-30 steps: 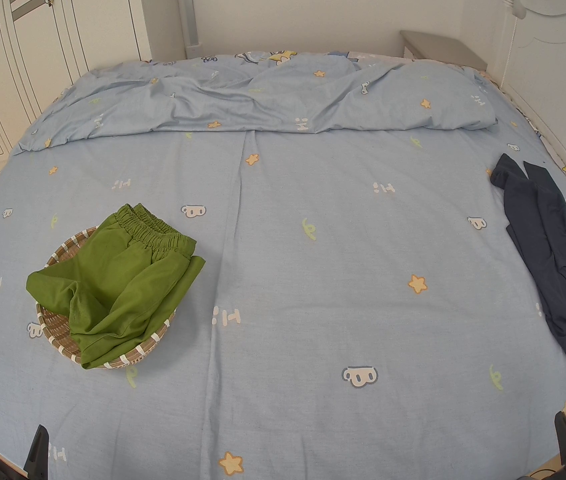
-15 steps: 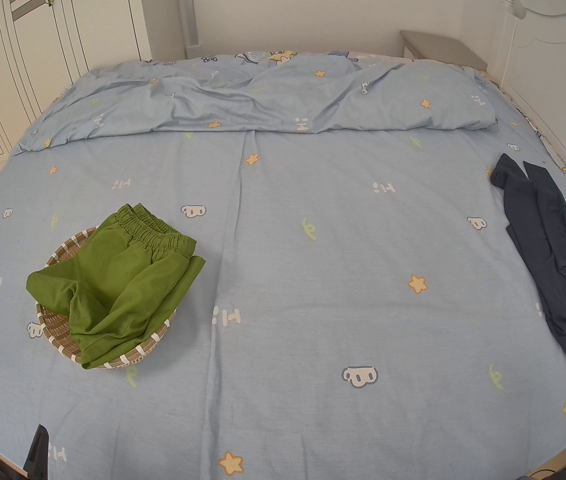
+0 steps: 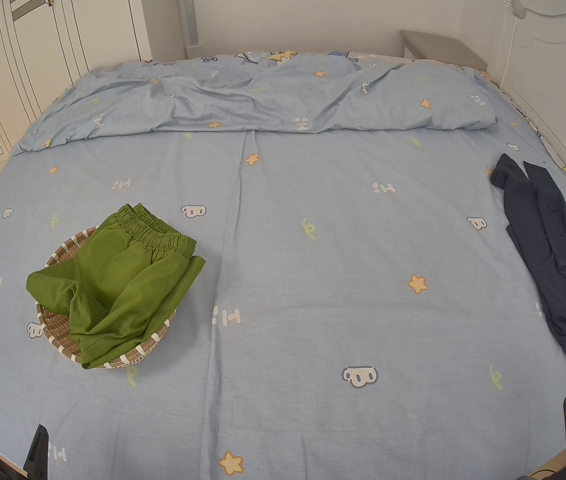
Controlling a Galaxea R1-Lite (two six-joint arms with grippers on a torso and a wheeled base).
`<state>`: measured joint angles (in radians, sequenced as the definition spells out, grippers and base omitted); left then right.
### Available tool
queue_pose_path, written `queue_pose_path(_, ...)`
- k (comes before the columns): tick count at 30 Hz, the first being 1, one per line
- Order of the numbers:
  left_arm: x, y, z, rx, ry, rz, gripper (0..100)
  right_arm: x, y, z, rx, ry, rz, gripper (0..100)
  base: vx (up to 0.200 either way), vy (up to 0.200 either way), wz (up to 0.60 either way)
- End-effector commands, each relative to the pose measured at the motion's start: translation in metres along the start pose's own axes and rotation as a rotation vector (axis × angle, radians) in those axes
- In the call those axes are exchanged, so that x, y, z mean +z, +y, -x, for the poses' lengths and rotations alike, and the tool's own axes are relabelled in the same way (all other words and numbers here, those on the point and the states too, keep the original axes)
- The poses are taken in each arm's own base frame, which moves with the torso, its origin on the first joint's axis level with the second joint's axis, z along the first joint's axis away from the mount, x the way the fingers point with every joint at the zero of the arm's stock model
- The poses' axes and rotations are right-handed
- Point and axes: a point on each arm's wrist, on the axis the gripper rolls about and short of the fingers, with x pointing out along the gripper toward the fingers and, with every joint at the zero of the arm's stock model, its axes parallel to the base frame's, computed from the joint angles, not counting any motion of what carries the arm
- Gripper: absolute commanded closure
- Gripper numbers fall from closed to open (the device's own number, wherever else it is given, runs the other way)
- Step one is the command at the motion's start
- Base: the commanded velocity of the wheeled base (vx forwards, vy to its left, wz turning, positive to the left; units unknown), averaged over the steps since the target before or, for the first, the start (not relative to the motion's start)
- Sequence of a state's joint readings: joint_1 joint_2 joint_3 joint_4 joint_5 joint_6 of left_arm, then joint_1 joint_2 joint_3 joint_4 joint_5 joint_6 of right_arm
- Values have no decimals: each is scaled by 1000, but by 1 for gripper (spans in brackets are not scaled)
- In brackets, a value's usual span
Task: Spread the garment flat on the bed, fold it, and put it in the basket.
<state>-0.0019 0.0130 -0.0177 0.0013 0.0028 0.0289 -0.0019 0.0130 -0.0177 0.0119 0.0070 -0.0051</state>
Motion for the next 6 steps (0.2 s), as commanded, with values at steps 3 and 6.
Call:
queue_pose_path(3,-5,0,0,1,5,1,0,-4,1,-1,19,6,7,0,0,0,0)
queue_pose_path(6,-5,0,0,-1,5,1,0,-4,1,-1,20,8,9,0,0,0,0)
